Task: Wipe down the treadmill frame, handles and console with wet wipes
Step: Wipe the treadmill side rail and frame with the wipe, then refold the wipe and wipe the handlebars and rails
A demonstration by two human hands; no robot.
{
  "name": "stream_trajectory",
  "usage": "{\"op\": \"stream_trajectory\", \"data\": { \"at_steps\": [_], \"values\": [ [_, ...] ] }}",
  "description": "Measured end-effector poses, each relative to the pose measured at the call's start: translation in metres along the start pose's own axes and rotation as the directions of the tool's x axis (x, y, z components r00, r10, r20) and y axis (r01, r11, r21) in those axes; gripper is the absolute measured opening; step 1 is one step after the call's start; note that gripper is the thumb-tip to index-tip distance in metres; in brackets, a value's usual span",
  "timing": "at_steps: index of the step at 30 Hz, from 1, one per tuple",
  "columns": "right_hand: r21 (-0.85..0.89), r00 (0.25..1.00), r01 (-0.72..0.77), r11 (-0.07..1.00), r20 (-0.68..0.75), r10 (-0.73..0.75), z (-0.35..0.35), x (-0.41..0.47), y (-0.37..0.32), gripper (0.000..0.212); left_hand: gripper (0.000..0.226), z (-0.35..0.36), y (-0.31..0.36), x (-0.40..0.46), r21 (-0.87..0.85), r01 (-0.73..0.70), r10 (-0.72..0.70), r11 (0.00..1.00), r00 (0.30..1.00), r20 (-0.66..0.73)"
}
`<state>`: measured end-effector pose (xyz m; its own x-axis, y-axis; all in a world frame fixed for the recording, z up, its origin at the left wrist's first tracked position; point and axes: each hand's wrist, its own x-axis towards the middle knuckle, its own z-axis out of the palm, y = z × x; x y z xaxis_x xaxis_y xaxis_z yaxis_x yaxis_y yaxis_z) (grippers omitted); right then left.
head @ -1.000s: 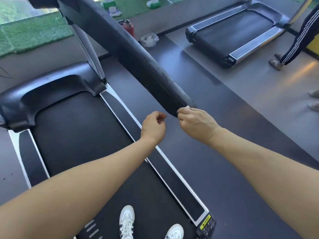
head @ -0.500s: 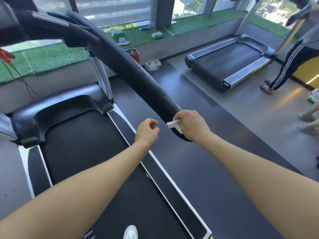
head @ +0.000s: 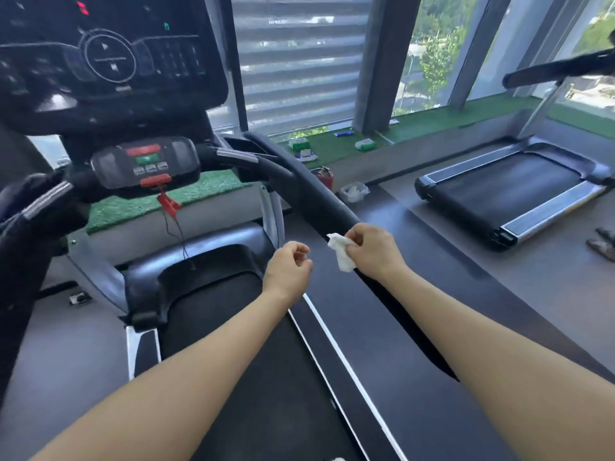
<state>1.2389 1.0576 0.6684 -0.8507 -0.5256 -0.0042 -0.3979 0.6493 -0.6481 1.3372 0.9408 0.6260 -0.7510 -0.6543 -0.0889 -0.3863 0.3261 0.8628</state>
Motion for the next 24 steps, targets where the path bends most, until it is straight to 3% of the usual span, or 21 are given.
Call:
{"op": "stream_trajectory", "data": {
  "at_steps": [10,15,24],
  "values": [
    [0.153,0.998,0.043,0.987,0.037,-0.049,0.036,0.162,-0.046,0.015,0.023,-0.058,-0.002,0.136,0.116,0.031,-0.013,0.993,0.988,-0.154],
    [0.217,0.998,0.033,0.976,0.054,-0.045,0.051,0.245,-0.061,0.014,0.024,-0.079,0.013,0.213,0.272,0.004,0.048,0.962,0.981,-0.186],
    [0.158,0.999,-0.018,0.987,0.043,0.012,0.089,0.328,-0.074,0.013,0.026,-0.106,0.011,0.294,0.518,-0.102,0.162,0.849,0.984,-0.073]
  ]
}}
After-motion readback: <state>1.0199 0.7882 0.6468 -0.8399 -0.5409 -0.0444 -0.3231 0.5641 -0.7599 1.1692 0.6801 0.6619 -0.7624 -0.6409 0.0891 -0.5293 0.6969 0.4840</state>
